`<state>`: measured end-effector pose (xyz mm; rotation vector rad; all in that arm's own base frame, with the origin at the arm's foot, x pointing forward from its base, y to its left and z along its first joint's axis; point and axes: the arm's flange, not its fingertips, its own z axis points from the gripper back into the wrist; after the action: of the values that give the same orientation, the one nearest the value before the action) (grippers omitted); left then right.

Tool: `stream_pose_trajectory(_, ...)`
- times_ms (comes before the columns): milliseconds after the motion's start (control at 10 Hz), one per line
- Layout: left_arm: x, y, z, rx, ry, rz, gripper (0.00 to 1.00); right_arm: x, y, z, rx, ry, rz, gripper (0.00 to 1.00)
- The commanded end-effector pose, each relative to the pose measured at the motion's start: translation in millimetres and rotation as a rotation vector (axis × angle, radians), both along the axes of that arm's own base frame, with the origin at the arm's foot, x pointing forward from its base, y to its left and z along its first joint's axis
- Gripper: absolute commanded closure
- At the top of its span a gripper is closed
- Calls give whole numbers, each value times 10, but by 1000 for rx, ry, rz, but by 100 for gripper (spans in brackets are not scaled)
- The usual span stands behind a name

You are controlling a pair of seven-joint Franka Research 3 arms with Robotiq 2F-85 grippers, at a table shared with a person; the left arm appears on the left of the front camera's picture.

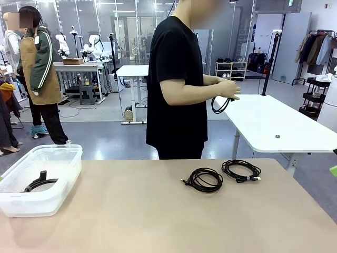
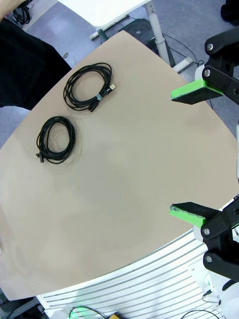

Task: Organize and store the cables.
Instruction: Place the Power Cable into the Organizing box.

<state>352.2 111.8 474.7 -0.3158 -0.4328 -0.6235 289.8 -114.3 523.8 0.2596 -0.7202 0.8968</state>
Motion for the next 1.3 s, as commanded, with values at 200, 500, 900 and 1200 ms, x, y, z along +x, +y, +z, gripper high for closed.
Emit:
stream_pose_trajectory(200, -799, -39, 153, -67, -272, -111, 3, -3, -7, 6, 1, -4, 4, 0)
stream_pose_trajectory(500, -1091, -97, 180, -68, -331, -182, 3, -3, -7, 6, 1, -4, 4, 0)
stream_pose_trajectory(900, -840, 147, 670, -60, -327, -167, 3, -3, -7, 6, 1, -4, 4, 0)
stream_pose_trajectory(1200, -840, 147, 670, -60, -327, -167, 3, -3, -7, 6, 1, -4, 4, 0)
